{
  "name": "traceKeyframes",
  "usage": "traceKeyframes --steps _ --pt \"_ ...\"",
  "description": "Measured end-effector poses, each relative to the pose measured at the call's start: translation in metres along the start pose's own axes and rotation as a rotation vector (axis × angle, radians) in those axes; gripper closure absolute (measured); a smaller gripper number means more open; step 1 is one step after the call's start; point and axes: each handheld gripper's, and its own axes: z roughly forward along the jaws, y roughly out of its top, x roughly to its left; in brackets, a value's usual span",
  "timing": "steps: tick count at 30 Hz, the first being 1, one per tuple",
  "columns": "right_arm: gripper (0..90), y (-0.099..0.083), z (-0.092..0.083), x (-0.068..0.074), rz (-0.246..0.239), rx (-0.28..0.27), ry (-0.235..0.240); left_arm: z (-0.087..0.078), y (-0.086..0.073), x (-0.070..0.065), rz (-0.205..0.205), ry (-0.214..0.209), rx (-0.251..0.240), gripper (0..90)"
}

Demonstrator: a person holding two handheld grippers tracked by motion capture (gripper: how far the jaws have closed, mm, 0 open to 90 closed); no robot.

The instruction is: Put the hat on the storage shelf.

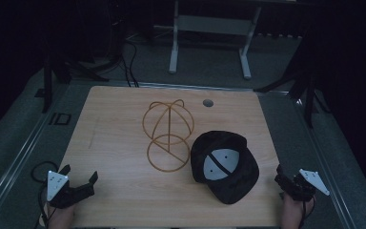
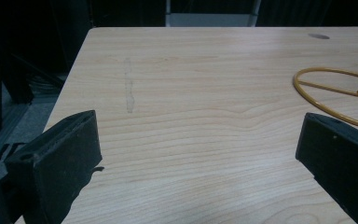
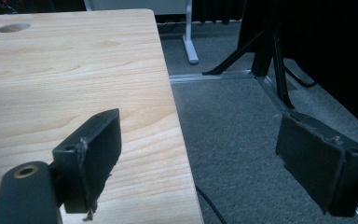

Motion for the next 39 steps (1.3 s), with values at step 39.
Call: traceKeyframes --steps 39 --pt "13.7 0.134 -0.026 0.054 -0.262 -0.010 0.635 0.007 0.009 -0.030 -0.007 -0.155 0.147 0.5"
